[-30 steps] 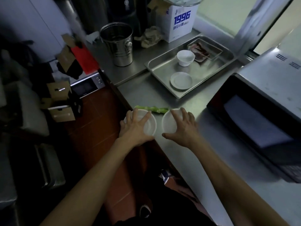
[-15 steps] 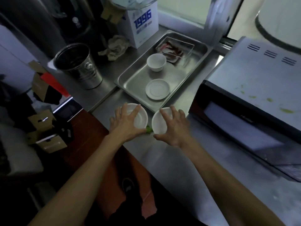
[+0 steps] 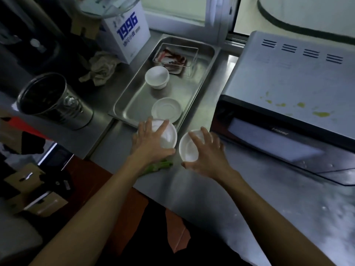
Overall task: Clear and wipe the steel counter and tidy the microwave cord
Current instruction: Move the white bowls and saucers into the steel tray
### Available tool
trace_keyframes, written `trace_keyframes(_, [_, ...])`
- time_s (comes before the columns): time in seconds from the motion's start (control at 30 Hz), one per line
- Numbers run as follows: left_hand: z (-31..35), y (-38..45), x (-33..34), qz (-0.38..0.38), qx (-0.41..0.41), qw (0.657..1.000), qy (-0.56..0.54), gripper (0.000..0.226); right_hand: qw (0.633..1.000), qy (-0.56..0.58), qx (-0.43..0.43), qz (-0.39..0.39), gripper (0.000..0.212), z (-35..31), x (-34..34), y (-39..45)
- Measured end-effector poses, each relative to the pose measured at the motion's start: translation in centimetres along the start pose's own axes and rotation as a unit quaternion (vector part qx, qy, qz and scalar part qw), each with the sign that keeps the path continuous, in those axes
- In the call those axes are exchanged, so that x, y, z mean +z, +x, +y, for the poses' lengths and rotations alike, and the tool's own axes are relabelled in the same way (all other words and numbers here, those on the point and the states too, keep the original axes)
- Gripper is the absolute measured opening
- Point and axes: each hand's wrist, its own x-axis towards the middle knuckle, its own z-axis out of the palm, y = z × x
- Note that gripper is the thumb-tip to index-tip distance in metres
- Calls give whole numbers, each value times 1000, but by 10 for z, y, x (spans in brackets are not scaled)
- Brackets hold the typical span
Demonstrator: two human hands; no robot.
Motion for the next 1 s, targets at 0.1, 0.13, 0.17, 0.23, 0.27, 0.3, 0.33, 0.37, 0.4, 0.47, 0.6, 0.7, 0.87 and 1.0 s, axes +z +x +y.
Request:
trace_keyframes(0.1, [-11,29,-5,0,27,1000,-12,108,1000,7,20,15,110,-15,2,13])
trace_keyframes(0.13, [-15,39,-9,1,36,999,-7,108,999,9,31,19,110,-20,3,19])
trace_keyframes(0.17, [-19,50,-12,0,45,999,1,108,999,8,42,23,109,-26,4,25])
trace_keyframes(0.23, [-31,71,-18,0,64,998,10,106,997,1,66,28,109,-38,6,38])
trace_keyframes(0.27, [-38,82,-20,0,72,997,9,105,997,-5,76,32,108,-44,7,44])
trace_keyframes(0.3, [-45,92,-22,-2,81,997,5,105,995,-12,87,37,108,-50,7,50])
trace_keyframes(0.33, [-52,102,-22,-5,89,996,-2,104,994,-18,98,42,108,-56,8,57])
trace_keyframes(0.37, [-58,111,-22,-12,100,995,-10,104,993,-20,108,48,108,-62,8,63])
trace_keyframes(0.4, [-62,120,-21,-25,113,993,-17,104,991,-22,118,55,108,-67,8,69])
trace_keyframes(0.47, [-67,137,-18,-58,138,989,-19,104,987,-32,141,69,108,-75,7,81])
trace_keyframes(0.6, [-70,166,-11,-86,178,980,-13,107,977,-40,189,93,105,-84,3,98])
trace_keyframes(0.7, [-65,181,-6,-96,205,974,3,107,971,-39,216,94,106,-85,2,107])
trace_keyframes(0.87, [-54,198,6,-129,222,966,26,107,965,-32,237,104,107,-83,1,117])
trace_keyframes(1.0, [-50,207,16,-148,227,962,45,109,966,-35,238,99,108,-79,-1,124])
